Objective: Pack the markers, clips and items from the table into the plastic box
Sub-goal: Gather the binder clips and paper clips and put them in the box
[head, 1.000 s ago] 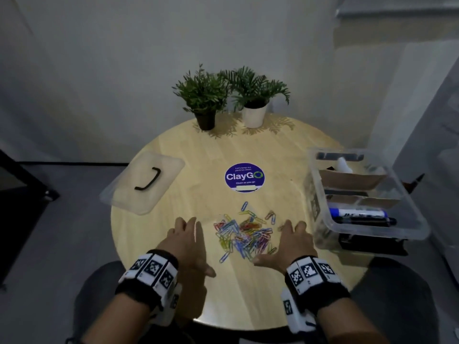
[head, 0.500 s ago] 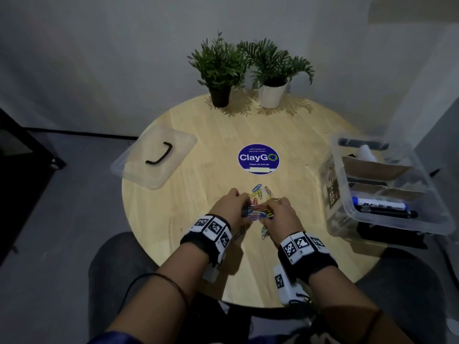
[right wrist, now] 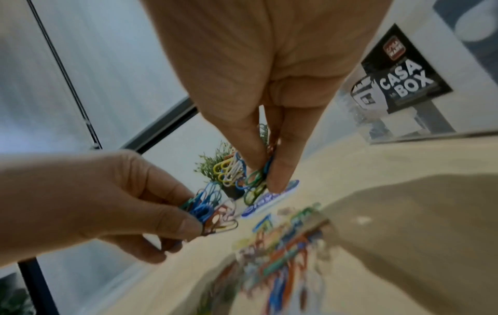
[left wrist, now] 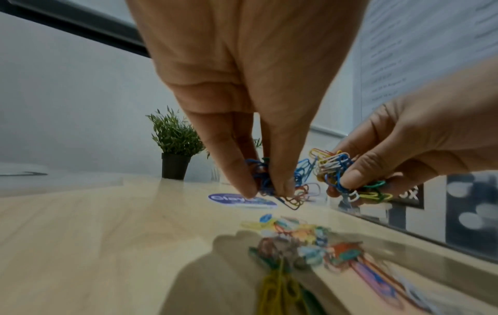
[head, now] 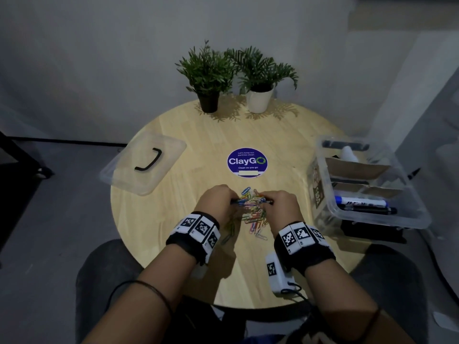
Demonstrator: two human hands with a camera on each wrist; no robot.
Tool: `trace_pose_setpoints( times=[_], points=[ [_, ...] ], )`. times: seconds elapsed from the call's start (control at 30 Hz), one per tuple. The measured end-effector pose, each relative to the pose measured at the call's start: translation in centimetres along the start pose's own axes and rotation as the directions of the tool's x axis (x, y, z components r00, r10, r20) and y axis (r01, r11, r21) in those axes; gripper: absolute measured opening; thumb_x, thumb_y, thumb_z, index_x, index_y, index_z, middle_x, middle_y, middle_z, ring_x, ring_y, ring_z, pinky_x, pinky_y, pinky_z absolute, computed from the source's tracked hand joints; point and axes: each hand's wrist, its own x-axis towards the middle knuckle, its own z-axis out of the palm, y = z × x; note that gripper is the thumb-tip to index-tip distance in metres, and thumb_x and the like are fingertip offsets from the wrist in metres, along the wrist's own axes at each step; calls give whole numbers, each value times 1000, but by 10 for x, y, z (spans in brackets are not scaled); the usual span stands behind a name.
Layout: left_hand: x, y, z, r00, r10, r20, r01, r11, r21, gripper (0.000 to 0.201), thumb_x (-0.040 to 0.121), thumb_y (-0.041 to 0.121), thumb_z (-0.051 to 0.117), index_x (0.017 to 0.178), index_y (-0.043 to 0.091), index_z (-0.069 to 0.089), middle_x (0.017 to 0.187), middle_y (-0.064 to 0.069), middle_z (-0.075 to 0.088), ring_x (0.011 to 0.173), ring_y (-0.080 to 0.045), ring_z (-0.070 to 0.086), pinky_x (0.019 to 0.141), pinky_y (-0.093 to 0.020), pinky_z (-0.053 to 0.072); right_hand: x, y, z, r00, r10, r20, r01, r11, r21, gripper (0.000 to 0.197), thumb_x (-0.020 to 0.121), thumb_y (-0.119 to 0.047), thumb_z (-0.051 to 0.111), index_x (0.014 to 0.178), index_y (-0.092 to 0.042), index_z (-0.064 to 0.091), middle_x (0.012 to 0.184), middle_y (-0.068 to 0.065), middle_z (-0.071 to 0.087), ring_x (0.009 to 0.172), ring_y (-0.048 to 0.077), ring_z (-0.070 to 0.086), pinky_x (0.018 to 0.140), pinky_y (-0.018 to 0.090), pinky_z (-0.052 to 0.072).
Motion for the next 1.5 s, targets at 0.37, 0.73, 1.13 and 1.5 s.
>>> trace_pose_setpoints(
  times=[0.37, 0.73, 1.13, 1.5],
  points=[
    [12, 8, -12, 993, -51, -102, 36, 988, -150, 27, 89, 22, 64, 115, 18, 70, 112, -5, 69, 99, -25, 64, 80, -27, 42, 23, -16, -114, 955, -59, -290, 135, 959, 248, 33, 82, -6, 69, 115, -4, 68, 108, 10, 71, 90, 12, 60, 84, 15, 48],
    [22, 13, -1, 997, -57, -53, 50, 990, -129, 26, 89, 20, 64, 113, 21, 71, 109, -3, 70, 95, -22, 65, 80, -27, 46, 92, 69, -221, 891, 192, -411, -188, 981, 51, 33, 80, -3, 68, 113, -3, 70, 108, 19, 71, 95, 30, 68, 87, 31, 53],
    [13, -5, 0, 996, -92, -15, 91, 991, -99, 24, 89, 27, 62, 110, 24, 72, 98, 1, 67, 78, -13, 55, 70, -24, 40, 124, 70, -214, 955, 296, 6, -232, 760, -607, 20, 83, -30, 61, 90, -12, 68, 76, 5, 64, 66, 21, 63, 75, 39, 55],
    [25, 75, -68, 965, 160, -208, -198, 964, -176, 22, 88, 27, 65, 103, 14, 75, 91, -11, 67, 84, -27, 61, 76, -40, 50, 21, 68, -217, 979, 87, -184, -122, 975, -188, 34, 97, -17, 40, 126, -17, 57, 133, 9, 55, 112, 29, 56, 95, 37, 44]
  ],
)
